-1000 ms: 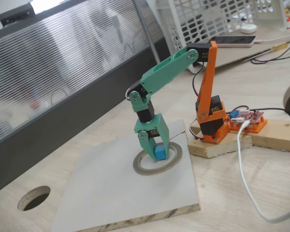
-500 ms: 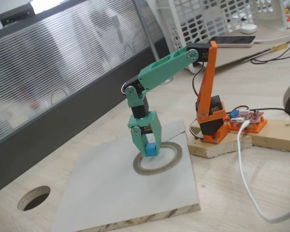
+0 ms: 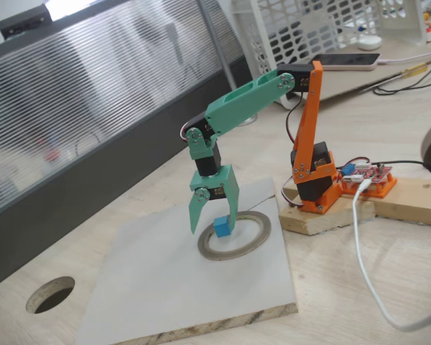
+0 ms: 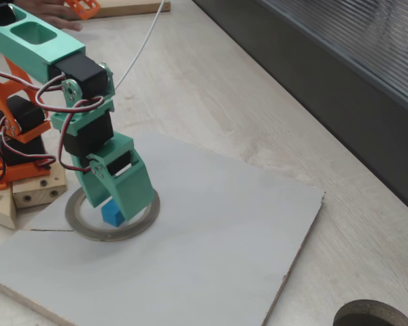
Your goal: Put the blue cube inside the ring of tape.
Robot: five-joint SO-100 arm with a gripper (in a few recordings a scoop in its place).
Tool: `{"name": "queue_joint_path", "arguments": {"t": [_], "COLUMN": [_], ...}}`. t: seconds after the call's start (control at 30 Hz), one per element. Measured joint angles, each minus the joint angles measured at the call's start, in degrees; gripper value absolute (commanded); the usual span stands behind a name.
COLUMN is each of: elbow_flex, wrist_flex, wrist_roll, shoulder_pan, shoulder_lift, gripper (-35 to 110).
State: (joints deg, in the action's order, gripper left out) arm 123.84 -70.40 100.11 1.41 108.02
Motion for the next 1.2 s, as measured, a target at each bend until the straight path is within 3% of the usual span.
{"name": "queue_joint_path", "arguments": {"t": [0.6, 1.2], "elbow_flex": [-0.2, -14.9], "wrist_flex": [0.0, 0.0], "wrist_roll": [0.0, 0.0], "shoulder_pan": [0.4, 0.4], "shoulder_lift": [0.0, 0.0], "gripper": [62, 62]}}
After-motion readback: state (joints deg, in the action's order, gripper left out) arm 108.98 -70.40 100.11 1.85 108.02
